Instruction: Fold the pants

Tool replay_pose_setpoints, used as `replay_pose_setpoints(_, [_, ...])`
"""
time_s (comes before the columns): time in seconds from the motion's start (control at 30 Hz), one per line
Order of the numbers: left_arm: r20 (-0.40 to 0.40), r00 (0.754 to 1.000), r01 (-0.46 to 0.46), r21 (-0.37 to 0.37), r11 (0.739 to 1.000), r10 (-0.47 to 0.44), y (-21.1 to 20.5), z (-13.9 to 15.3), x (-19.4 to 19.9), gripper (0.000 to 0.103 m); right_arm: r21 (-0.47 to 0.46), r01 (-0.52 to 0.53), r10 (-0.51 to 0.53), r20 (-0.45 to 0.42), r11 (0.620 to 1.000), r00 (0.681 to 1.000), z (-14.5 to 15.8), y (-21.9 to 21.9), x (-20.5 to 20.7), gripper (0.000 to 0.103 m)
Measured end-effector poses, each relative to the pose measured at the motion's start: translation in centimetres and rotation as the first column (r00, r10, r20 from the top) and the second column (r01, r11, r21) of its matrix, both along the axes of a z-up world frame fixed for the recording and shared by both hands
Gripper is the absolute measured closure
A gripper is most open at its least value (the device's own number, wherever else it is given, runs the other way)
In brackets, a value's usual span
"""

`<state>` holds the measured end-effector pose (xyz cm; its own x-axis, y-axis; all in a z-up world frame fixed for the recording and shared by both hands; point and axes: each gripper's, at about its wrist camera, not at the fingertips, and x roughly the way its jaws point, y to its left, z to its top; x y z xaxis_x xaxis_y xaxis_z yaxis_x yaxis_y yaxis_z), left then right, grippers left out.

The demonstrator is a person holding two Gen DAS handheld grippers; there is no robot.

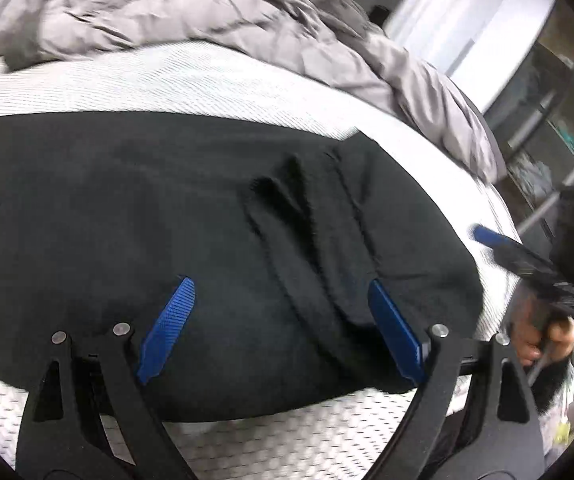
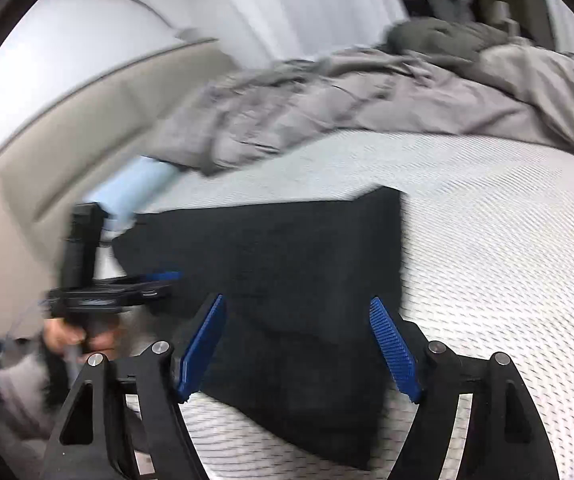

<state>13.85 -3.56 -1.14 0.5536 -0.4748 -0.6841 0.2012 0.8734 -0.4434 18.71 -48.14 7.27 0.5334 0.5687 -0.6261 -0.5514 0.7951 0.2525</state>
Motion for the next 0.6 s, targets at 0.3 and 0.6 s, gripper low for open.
replay_pose_setpoints(0.3, [-0.015, 0.975, 0.217, 0.256, 0.942, -0.221, -4.1, -0.8, -2.9, 0.014, -0.431, 0.001, 0.043, 0.094, 0.902, 0.995, -5.1, 3.5, -2.3, 0.019])
replay_pose_setpoints(0.6, [-0.130, 0.983, 0.098, -0.240, 0.966, -0.132, 0.2, -2.1, 1.6, 0.023, -0.192, 0.029, -0.037, -0.038, 0.981, 0.999, -4.3, 0.5, -0.1, 0.019])
